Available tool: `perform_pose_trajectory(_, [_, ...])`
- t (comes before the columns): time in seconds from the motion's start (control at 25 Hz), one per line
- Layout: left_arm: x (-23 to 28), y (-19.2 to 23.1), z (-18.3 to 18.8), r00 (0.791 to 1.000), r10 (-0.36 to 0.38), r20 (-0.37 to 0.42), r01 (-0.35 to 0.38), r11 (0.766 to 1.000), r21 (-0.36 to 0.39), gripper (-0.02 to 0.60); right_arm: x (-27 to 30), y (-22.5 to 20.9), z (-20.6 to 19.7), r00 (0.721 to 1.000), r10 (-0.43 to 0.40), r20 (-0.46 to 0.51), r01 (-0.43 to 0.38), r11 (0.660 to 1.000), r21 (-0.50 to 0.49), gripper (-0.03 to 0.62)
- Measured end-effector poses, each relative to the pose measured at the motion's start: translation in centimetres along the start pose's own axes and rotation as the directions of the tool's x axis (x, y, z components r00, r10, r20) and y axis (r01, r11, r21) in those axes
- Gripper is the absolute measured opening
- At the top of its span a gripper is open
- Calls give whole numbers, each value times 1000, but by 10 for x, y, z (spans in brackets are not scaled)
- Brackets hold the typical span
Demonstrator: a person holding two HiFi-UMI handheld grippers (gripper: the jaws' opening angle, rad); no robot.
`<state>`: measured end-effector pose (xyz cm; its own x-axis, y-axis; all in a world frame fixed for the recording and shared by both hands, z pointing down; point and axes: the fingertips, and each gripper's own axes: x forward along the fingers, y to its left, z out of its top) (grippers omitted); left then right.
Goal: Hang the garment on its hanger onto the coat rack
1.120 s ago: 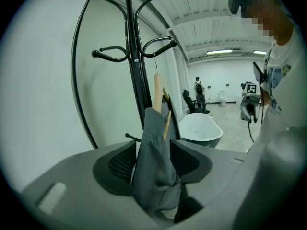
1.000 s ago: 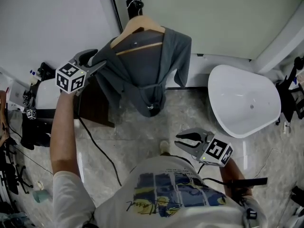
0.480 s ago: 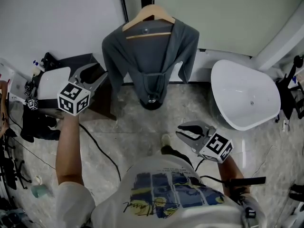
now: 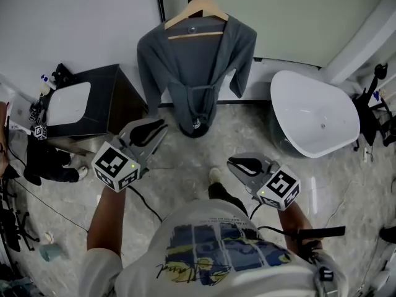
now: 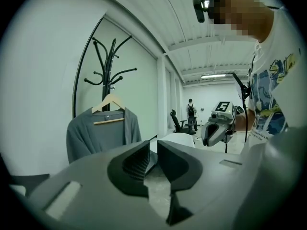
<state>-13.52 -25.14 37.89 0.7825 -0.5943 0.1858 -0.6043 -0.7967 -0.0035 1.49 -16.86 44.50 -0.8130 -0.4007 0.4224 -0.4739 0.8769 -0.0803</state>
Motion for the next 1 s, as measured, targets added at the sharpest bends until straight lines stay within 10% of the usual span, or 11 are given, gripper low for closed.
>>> perform_pose_trajectory(1.0, [-32,-174,-42,973,-231,2,230,969,-89,3,-11,71,-2,1000,-29,6,29,998,-47,4])
